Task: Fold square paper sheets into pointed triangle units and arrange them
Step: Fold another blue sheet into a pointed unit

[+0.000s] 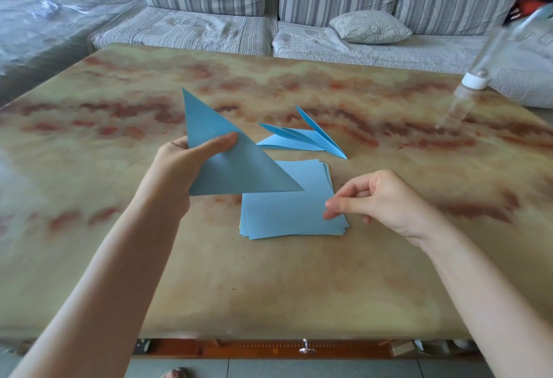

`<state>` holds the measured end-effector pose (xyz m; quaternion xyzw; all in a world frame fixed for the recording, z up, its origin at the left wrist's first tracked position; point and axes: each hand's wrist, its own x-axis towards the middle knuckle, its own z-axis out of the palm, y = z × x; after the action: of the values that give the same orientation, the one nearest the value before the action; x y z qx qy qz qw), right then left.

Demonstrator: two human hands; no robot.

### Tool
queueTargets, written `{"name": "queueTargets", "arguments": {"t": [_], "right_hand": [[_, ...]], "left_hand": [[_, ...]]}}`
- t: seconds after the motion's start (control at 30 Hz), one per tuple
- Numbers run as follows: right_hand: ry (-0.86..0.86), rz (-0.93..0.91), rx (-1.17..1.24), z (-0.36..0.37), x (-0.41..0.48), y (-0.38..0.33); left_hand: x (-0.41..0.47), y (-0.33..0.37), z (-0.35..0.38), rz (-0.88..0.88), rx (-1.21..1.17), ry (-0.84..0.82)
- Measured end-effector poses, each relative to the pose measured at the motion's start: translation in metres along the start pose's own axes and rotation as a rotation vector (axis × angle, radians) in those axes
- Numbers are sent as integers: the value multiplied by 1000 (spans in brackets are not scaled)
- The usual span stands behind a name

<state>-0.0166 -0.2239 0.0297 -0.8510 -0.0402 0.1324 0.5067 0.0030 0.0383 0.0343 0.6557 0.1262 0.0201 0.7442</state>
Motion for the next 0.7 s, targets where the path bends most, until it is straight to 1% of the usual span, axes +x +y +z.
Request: {"name": "queueTargets", "arguments": {"t": [0.1, 0.23, 0.4, 0.57, 0.7], "right_hand": [[22, -30, 38, -3, 1, -4], [34, -96, 173, 8, 4, -9], [29, -135, 258, 24, 9, -18], [17, -135, 238, 29, 14, -17], [-52, -93, 277, 27, 13, -15]], "left_hand": [[-2, -3, 3, -37, 37, -57], [-8, -6, 15, -78, 83, -144], [-16, -10, 28, -116, 254, -280], [-22, -11, 37, -60, 375, -324], [-22, -8, 36, -7, 430, -353]]}}
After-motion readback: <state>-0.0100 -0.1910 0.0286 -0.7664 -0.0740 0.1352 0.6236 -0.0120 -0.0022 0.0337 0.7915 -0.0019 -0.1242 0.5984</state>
